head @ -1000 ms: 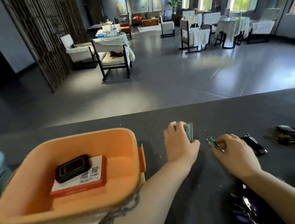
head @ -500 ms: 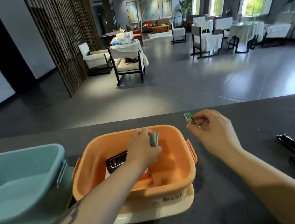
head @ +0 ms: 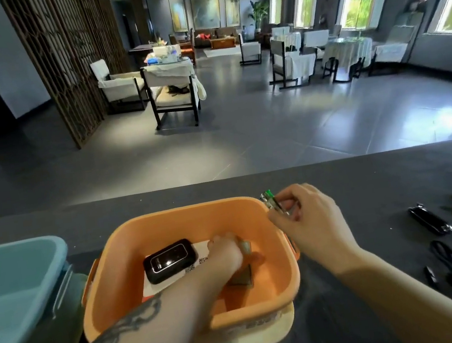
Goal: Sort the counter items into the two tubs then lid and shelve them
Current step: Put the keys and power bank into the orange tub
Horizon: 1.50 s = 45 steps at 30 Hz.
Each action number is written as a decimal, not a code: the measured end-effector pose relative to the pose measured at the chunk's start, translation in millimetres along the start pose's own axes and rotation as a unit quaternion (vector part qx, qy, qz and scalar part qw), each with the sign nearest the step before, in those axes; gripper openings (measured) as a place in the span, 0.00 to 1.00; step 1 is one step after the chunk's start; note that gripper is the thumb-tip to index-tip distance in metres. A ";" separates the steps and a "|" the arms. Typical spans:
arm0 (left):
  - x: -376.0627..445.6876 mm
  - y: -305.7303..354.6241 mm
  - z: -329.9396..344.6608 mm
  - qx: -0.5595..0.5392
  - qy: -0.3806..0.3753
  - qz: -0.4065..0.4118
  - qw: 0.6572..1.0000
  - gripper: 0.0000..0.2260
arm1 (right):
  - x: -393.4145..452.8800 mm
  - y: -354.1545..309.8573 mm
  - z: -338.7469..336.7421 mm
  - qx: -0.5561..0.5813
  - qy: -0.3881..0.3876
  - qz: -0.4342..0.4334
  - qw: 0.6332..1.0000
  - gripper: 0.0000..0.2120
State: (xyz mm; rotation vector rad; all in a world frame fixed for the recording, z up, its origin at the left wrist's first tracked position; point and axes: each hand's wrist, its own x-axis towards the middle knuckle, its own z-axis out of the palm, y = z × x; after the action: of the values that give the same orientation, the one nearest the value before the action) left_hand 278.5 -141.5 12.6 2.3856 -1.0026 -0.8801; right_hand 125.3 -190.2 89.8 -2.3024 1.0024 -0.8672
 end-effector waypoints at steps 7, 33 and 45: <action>-41.1 -57.1 -60.8 0.153 0.279 0.183 0.930 0.13 | 14.7 -21.0 46.6 -0.078 -0.140 0.005 0.987 0.08; -60.8 -108.6 -71.2 0.147 0.277 0.127 0.941 0.11 | 21.3 -19.6 127.3 -0.295 -0.329 0.139 0.886 0.20; -96.4 35.3 -46.2 0.045 0.220 0.315 0.922 0.09 | -28.0 -5.7 -39.6 -0.109 -0.021 0.061 0.992 0.14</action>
State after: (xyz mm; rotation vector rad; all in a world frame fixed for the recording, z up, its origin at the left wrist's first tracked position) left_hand 240.6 -87.8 104.0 1.9730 -1.4942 -0.0605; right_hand 85.1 -172.0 110.6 -2.3963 1.2601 -0.6867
